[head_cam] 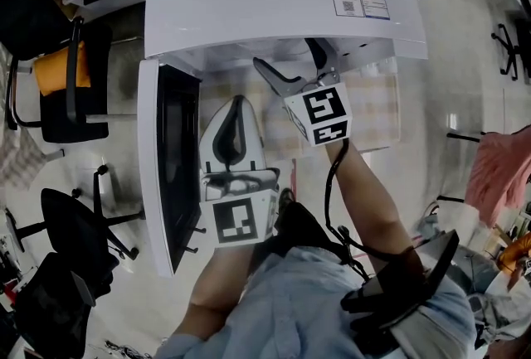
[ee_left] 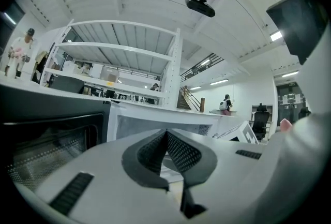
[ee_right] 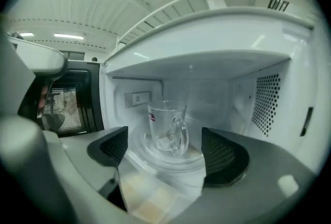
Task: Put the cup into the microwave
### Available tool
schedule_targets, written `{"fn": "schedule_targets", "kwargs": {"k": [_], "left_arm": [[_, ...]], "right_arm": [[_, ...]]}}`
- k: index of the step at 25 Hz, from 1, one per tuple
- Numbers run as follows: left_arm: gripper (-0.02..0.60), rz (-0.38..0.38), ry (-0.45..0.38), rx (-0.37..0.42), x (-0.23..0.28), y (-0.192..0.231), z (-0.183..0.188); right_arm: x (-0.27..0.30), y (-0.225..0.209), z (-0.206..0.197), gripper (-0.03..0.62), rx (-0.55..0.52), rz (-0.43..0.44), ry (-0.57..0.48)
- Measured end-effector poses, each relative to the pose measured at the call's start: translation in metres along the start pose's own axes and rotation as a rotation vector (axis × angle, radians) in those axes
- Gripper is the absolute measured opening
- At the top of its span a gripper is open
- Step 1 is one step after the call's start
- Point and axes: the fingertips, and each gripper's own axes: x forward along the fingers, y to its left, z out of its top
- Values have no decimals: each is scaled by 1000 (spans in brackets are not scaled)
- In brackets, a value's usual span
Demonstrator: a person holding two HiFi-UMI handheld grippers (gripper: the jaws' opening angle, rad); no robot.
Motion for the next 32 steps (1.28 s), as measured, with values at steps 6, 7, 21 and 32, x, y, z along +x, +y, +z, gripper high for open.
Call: {"fn": "schedule_targets", "kwargs": {"k": [6, 7, 21, 32], "left_arm": [[6, -12, -13, 11, -15, -17, 16], [6, -13, -19, 12, -17, -19, 20], [6, -38, -43, 41, -51, -54, 60], [6, -17, -89, 53, -52, -54, 80]], "right_arm": [[-39, 9, 8, 413, 33, -14, 9], [-45, 13, 11, 413, 39, -8, 5], [-138, 56, 69, 116, 109, 57, -81], [-171, 59, 93, 3, 122, 16, -163]]}}
